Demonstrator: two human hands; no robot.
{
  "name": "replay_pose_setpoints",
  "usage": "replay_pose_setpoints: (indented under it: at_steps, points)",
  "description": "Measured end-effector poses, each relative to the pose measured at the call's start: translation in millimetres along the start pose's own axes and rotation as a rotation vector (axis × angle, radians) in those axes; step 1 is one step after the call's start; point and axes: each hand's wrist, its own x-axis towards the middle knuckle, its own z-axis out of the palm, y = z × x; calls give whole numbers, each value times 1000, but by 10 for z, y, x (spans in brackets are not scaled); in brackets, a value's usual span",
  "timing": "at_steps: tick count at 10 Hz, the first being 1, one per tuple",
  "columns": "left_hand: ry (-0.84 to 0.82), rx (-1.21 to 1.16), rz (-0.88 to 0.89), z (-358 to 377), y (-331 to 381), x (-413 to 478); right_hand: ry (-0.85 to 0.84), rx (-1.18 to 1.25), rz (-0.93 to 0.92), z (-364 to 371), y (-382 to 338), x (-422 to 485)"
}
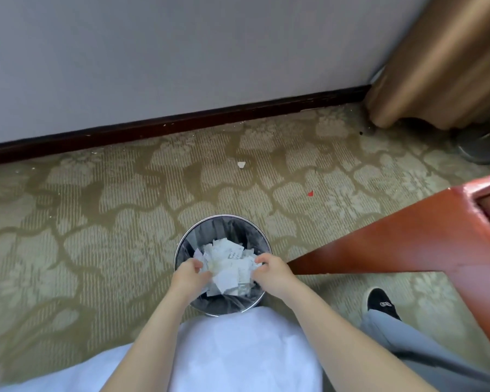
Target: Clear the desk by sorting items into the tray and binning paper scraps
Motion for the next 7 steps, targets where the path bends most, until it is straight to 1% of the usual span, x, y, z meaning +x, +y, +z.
replay_pose_setpoints:
  at_steps: [3,4,5,6,7]
  points:
    - [-77,121,215,-53,304,-307,55,53,-81,-348,1,-436]
    - [-58,177,321,-109,437,-573,63,51,-115,-433,31,-685]
    - [17,264,448,-148,545,-909,78,29,-163,-535,11,-1035]
    - [24,331,567,-134,628,-1299,108,-30,-251,-615,-52,-1436]
    - [70,396,659,-147,716,-1642,180,-97,-328,-699,-133,-1908]
